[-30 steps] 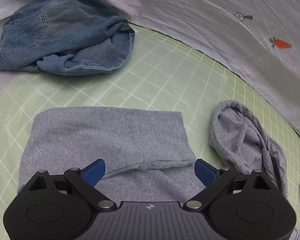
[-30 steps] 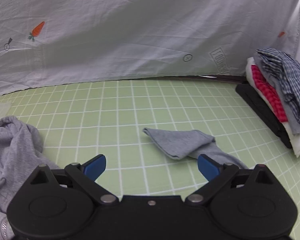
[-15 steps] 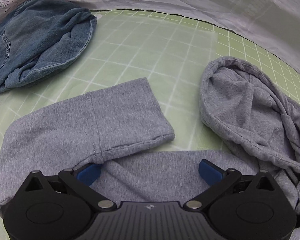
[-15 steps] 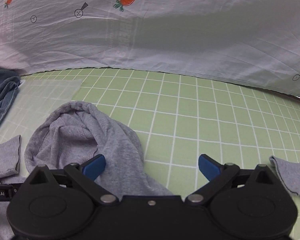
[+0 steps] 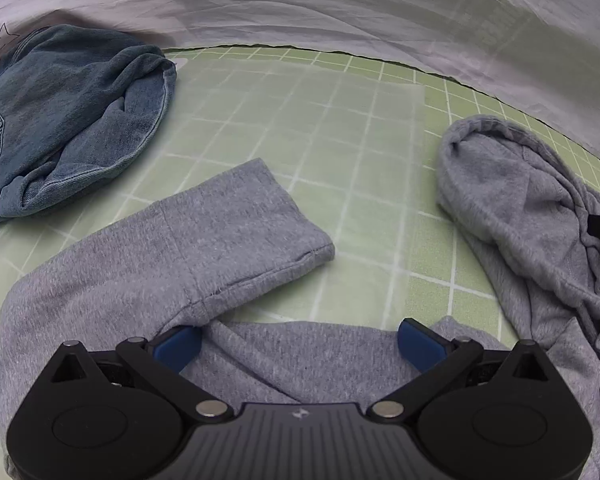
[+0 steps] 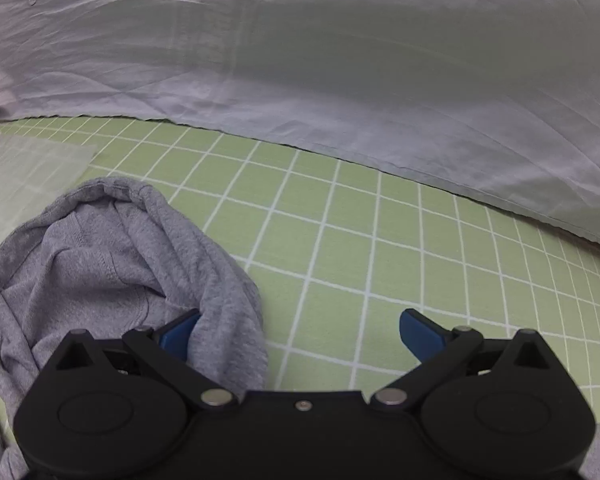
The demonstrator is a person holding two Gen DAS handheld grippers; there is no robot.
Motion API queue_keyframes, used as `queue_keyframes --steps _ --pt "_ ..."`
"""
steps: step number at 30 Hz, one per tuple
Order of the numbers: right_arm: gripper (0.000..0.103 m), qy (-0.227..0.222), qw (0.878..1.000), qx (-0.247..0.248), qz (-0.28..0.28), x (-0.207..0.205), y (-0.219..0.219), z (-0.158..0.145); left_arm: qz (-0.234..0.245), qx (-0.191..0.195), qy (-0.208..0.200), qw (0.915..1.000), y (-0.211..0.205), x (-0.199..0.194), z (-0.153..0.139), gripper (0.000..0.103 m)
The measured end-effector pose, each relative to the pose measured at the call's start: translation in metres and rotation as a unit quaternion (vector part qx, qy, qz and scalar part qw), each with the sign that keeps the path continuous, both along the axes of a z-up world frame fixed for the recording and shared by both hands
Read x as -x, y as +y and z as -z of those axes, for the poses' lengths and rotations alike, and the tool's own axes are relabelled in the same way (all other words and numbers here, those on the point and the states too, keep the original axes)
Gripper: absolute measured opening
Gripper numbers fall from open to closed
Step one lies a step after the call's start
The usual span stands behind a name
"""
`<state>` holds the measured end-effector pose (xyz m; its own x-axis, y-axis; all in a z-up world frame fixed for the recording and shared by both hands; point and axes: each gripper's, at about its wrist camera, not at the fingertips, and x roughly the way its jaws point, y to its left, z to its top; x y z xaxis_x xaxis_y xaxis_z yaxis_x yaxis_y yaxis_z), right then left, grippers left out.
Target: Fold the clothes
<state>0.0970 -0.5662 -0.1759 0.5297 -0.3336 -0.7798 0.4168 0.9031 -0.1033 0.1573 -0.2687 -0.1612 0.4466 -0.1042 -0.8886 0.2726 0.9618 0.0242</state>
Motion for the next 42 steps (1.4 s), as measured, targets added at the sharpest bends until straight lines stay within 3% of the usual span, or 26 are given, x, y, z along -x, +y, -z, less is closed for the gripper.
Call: queue_keyframes --steps 11,15,20,24,26,31,36,42 --pt "0.103 -0.006 0.988 0.081 0.130 -0.046 -0.134 0.017 -0.036 -0.006 0.008 0.9993 -0.009 -0.017 0.002 0.103" --pt "0.103 -0.001 0.986 0.106 0.128 -0.056 -0.154 0.018 -0.040 -0.007 0.012 0.9991 -0.014 -0.023 0.002 0.103" --pt "0.102 -0.022 0.989 0.079 0.125 -0.025 -0.133 0.005 -0.055 -0.006 0.028 0.9981 -0.020 -0.030 0.000 0.103" --pt "0.102 -0.056 0.990 -0.011 0.127 0.022 -0.103 0.000 -0.051 0.035 0.037 0.9974 -0.026 -0.034 -0.010 0.103" --pt "0.102 -0.056 0.990 -0.030 0.124 0.038 -0.087 0.003 -0.038 0.040 0.029 0.9980 -0.038 -0.038 -0.014 0.103" --pt "0.102 -0.028 0.991 -0.022 0.127 0.050 -0.064 0.019 0.010 0.031 0.001 0.9995 -0.072 -0.052 -0.027 0.103" --pt "0.102 -0.041 0.987 -0.030 0.154 0.049 -0.075 0.024 0.023 0.073 -0.003 0.9971 -0.099 -0.076 -0.036 0.103" --pt "0.103 -0.047 0.985 -0.029 0.163 0.036 -0.095 0.027 0.091 0.060 0.016 0.9938 -0.162 -0.099 -0.001 0.103"
